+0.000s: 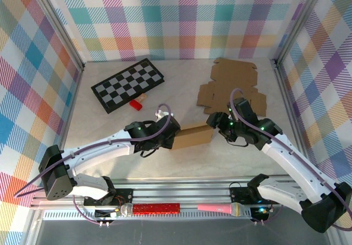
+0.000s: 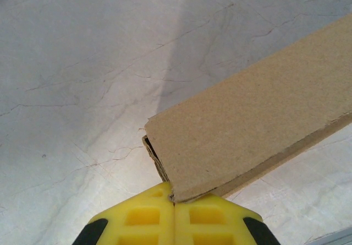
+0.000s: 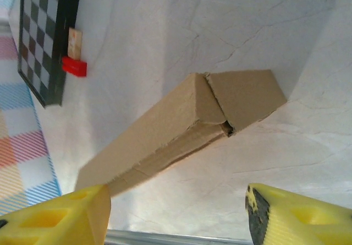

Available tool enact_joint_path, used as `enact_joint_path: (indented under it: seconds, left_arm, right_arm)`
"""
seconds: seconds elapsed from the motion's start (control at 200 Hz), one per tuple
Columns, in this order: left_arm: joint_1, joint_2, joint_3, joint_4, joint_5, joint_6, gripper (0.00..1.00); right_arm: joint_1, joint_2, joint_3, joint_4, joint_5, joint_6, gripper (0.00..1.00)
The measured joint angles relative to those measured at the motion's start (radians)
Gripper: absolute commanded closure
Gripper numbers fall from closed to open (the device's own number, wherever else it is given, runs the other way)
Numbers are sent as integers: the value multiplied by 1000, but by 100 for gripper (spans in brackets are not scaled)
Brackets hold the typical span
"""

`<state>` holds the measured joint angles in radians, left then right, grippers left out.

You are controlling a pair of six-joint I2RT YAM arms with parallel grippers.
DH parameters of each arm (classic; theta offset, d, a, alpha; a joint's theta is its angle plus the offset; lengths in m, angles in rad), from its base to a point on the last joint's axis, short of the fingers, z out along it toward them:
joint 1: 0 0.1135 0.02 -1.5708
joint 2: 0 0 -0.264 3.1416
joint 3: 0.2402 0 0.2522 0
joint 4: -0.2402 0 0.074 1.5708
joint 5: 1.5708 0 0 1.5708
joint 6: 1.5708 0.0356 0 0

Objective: Fold the paper box

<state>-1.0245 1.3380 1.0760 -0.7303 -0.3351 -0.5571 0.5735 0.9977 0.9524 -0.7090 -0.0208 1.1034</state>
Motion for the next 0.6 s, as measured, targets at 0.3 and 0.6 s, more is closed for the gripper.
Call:
enact_joint_path:
  seconds: [0.3,0.6]
  left_arm:
    - [-8,9,5,-3,-19,-4,100]
    - [-8,15,15,-18,-18,-5,100]
  right_arm:
    - [-85,7,-127,166,-55,303,38]
    - [-95,55,-179,241,-107,422,57]
